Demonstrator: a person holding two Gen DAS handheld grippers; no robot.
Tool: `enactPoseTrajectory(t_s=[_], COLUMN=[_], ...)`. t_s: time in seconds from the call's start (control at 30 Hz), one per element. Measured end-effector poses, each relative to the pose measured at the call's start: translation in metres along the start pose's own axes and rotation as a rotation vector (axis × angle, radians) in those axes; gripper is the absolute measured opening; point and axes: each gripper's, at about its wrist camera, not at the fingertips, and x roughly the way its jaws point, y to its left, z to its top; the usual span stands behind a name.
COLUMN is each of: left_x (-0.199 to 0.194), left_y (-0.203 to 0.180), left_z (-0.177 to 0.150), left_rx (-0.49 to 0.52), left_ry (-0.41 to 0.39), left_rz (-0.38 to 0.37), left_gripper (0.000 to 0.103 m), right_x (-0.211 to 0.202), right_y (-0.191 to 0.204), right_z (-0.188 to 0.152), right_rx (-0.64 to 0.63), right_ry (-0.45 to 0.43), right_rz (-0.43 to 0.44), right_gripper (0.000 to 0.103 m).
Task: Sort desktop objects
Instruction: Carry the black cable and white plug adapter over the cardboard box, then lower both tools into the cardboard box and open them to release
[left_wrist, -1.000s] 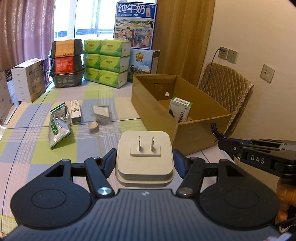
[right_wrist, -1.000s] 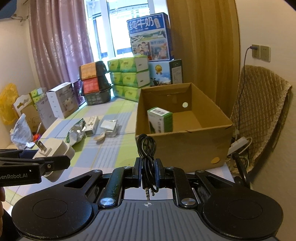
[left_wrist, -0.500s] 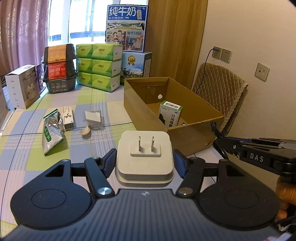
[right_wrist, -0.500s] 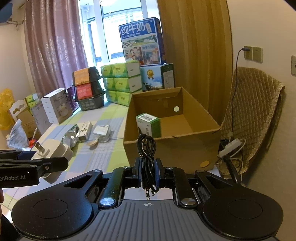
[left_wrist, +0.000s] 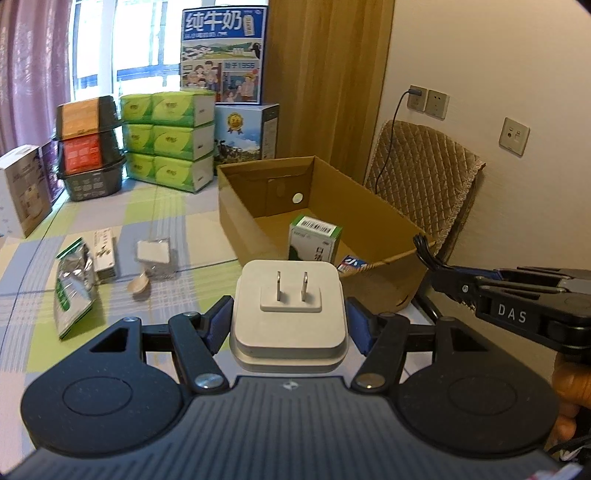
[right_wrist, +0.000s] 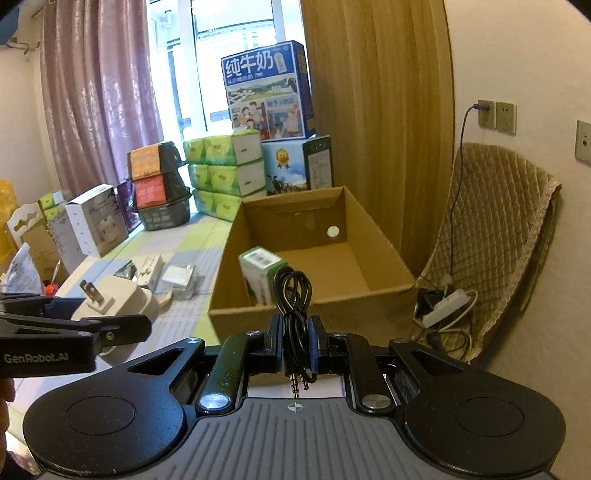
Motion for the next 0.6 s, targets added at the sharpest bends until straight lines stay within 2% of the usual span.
enactPoseTrajectory(t_s=[0.6], left_x=[0.091], left_y=[-0.014], left_z=[0.044], left_rx=[0.079], left_ry=[0.049], left_rz=[-0.066], left_gripper=[0.060], right_x=[0.048], right_y=[-0.028], right_z=[0.028], right_rx=[-0.025], right_ry=[0.016], right_rz=[-0.032], right_gripper=[0.011])
